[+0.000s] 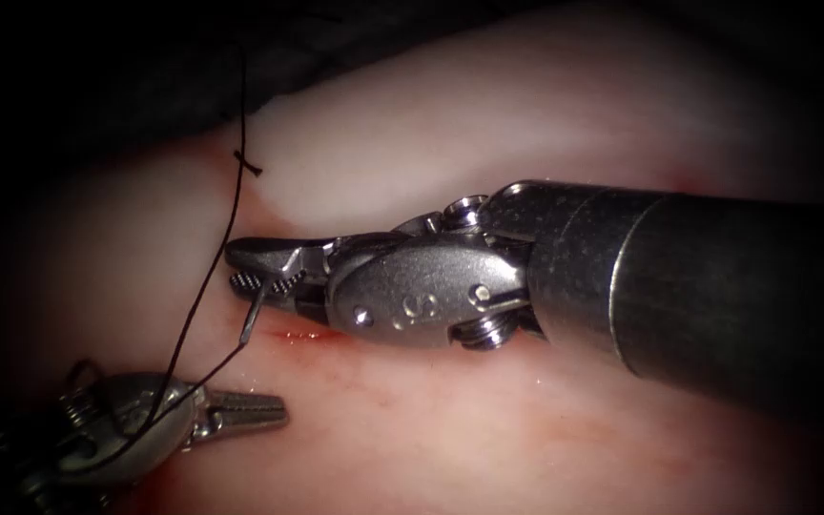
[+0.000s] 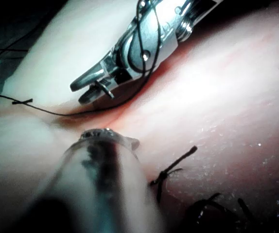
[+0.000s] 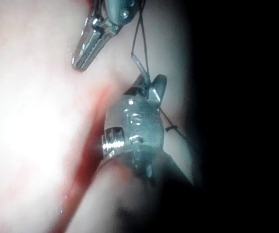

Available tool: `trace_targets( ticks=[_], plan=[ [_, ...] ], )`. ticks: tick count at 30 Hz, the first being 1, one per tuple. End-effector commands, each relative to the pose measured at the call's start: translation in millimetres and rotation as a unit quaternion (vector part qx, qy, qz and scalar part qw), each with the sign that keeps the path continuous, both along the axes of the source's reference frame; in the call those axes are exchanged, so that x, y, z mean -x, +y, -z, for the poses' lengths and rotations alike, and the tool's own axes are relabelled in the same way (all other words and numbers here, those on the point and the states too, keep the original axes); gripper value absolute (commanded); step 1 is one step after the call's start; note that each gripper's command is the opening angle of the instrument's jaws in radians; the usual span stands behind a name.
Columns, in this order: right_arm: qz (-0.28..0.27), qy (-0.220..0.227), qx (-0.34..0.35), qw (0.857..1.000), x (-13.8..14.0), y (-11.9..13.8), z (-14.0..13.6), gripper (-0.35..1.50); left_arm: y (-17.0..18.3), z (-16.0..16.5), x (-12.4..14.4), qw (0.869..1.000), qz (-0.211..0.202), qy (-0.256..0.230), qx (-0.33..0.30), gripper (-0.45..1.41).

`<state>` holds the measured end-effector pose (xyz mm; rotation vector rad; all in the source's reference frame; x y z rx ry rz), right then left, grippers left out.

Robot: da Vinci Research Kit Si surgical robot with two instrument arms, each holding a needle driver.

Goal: Wound Closure
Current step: With the right gripper, insert the needle through the top of the incision.

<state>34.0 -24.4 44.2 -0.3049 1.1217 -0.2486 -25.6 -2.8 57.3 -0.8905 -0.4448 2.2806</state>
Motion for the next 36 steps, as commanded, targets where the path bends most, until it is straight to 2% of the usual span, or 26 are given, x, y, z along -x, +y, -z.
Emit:
trace_targets(
  ticks=[1, 7, 14, 23, 29, 36],
  plan=[
    [-0.004, 0.002, -0.005, 1.0, -1.1, 1.1, -0.4, -0.35, 1.1, -0.2, 0.5, 1.0, 0.0, -0.001, 0.001, -0.43],
    [-0.023, 0.013, -0.068, 0.997, 0.2, 0.0, -2.0, -0.35, 1.9, 0.1, 0.3, 1.0, 0.003, -0.004, -0.002, -0.43],
    [-0.06, 0.038, -0.177, 0.982, 2.2, -1.9, -5.0, -0.35, 1.9, 0.1, 0.3, 1.0, 0.003, -0.004, -0.002, -0.43],
    [-0.069, 0.057, -0.232, 0.969, 2.8, -7.8, -7.6, -0.35, 1.9, 0.0, 0.0, 1.0, 0.002, -0.002, -0.001, -0.45],
    [-0.079, 0.063, -0.284, 0.954, 2.2, -10.2, -8.8, -0.35, 1.8, 0.0, -0.1, 1.0, 0.002, -0.002, 0.0, -0.45],
    [-0.09, 0.061, -0.371, 0.922, 0.6, -11.2, -9.3, -0.35, 1.7, -0.2, -0.1, 1.0, 0.002, -0.002, 0.001, -0.45]
  ],
)
